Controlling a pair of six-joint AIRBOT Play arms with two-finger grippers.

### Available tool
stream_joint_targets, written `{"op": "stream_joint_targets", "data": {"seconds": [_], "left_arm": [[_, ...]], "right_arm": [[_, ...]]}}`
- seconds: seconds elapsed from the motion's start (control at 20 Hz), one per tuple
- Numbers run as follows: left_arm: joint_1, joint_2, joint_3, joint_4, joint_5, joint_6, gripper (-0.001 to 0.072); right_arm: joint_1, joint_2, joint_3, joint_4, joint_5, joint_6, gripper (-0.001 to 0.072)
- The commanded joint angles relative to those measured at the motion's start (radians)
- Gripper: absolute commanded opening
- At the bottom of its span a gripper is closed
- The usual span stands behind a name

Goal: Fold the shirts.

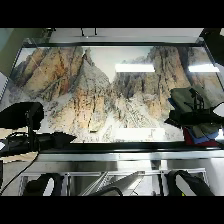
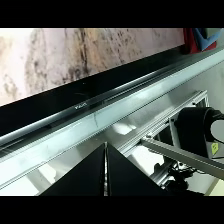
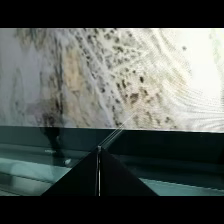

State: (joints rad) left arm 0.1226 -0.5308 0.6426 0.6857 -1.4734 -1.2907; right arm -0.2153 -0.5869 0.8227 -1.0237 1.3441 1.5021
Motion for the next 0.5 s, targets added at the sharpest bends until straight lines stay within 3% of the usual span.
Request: {"op": "stream_joint_targets", "data": {"seconds": [0.0,0.45], "left_arm": [[0.001,0.001,0.0,0.001,0.0,-0.001,0.0012],[0.037,0.001,0.0,0.003,0.01,0.0,0.0012]], "right_arm": [[0.001,0.001,0.0,0.0,-0.001,0.001,0.002],[0.001,0.001,0.0,0.0,-0.001,0.001,0.002]]}}
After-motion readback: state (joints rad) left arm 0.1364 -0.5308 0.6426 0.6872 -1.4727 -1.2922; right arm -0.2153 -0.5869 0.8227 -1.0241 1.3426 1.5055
